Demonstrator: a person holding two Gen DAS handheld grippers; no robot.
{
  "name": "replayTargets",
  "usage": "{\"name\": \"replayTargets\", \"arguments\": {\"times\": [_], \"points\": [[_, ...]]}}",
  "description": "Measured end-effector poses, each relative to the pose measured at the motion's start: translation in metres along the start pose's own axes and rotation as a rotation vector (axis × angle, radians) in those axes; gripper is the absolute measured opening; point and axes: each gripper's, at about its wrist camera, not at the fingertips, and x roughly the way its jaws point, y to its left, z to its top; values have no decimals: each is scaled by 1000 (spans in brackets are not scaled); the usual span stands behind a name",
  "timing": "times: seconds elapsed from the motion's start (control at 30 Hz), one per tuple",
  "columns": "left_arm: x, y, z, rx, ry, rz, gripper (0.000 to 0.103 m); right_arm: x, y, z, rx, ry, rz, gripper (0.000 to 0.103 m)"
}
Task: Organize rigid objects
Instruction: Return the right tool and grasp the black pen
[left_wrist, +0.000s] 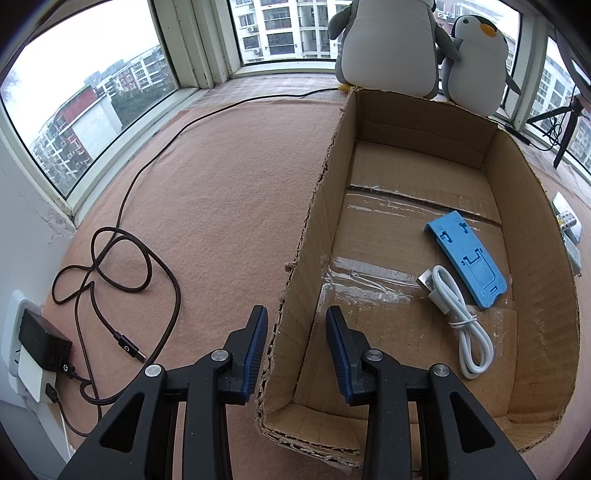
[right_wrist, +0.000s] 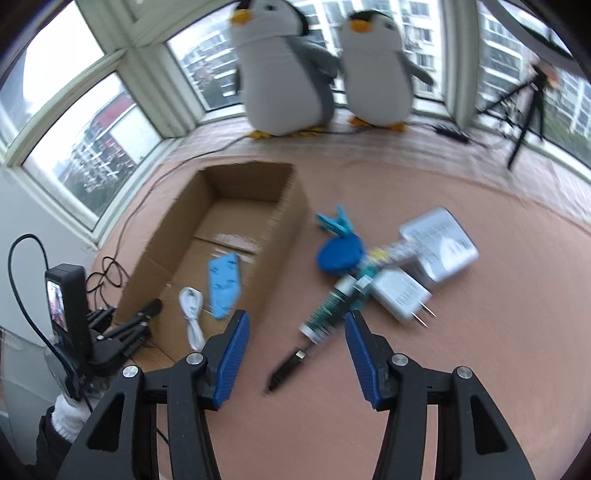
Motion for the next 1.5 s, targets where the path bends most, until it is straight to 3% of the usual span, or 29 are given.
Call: {"name": "replayTargets", "arguments": {"times": [0.2,0.63,0.9,1.2,1.5], "points": [[0,-1,0,1,0,3,36,11,-20,-14,91,49,16,50],[0,-2,1,-1,-1,3,36,61,-16,-18,165,137,33,48],[0,-4,1,-2,-1,3,36,80,-17,-14,183,170,32,38],[0,-3,1,-2,-2,4,36,89,-16,-10,185,183,36,17],[0,-3,0,-2,-2,3,36,83,-24,-18,196,187,74,10]]}}
